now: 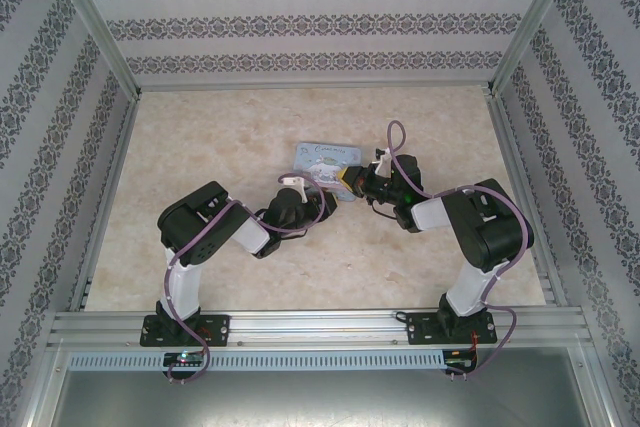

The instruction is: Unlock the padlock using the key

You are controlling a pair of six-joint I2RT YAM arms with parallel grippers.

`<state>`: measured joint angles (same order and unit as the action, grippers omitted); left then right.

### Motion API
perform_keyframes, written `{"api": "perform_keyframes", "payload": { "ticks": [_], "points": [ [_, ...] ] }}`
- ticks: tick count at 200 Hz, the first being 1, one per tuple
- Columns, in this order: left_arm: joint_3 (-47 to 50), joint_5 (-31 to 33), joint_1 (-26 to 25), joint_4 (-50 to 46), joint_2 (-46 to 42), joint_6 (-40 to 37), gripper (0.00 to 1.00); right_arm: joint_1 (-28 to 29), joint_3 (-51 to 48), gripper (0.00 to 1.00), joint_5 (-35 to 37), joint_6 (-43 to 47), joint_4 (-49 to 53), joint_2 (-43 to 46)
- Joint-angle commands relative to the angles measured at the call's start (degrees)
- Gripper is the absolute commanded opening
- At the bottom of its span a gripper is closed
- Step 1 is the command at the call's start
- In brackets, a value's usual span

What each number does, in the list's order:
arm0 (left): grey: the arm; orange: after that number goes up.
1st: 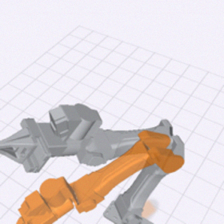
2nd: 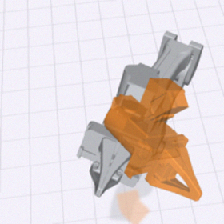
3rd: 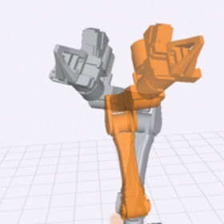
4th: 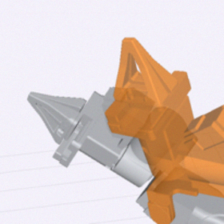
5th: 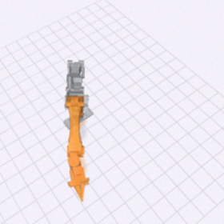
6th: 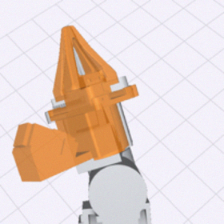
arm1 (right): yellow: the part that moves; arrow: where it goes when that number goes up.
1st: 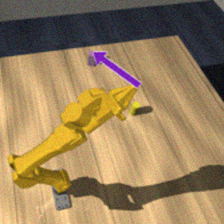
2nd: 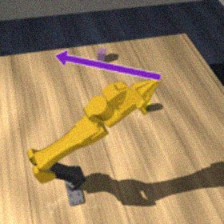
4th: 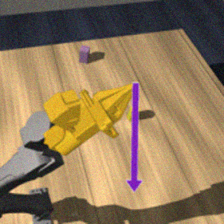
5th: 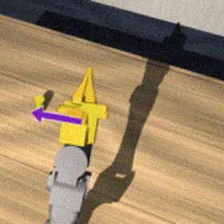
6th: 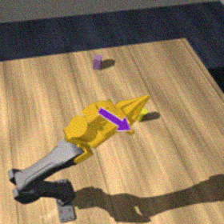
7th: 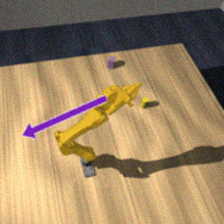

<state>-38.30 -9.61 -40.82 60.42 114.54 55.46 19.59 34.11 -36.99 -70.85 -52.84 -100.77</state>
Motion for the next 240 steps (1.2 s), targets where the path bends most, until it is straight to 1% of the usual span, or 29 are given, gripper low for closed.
{"api": "perform_keyframes", "payload": {
  "ticks": [1, 27, 87, 117, 140, 173, 205, 240],
  "points": [
    [-0.61, -0.38, -0.82, -5.57, 2.29, -0.27, 0.30, -0.43, -0.71, 0.00, -0.49, -0.31, -0.07, -1.53],
    [-0.84, -0.21, -0.84, -5.75, 2.30, 0.08, 0.28, -0.47, -0.37, 0.00, -0.79, -0.43, 0.02, -1.31],
    [-0.65, -0.04, -0.84, -5.17, 2.31, 1.99, 0.19, -0.75, 0.67, 0.00, -1.89, -0.69, 1.04, -0.10],
    [-0.37, -0.22, -0.67, -4.27, 1.96, 3.62, 0.14, -0.96, 1.14, 0.00, -2.51, -0.78, 2.40, 2.68],
    [0.20, -0.73, -0.43, -3.63, 1.29, 5.01, 0.09, -1.02, 0.60, 0.00, -2.97, -0.36, 4.17, 6.22],
    [-0.04, -3.29, 0.85, -5.11, -0.70, 6.65, 0.00, -0.68, -2.79, 0.00, -3.12, 0.83, 6.57, 12.31],
    [-0.91, -7.52, 2.38, -8.92, -2.76, 7.33, 0.00, 0.17, -7.36, 0.00, -2.65, 2.27, 8.52, 16.77],
    [-1.71, -12.68, 4.19, -13.38, -5.34, 7.36, 0.00, 2.40, -12.15, 0.00, -0.75, 3.56, 9.95, 20.63]
  ]
}}
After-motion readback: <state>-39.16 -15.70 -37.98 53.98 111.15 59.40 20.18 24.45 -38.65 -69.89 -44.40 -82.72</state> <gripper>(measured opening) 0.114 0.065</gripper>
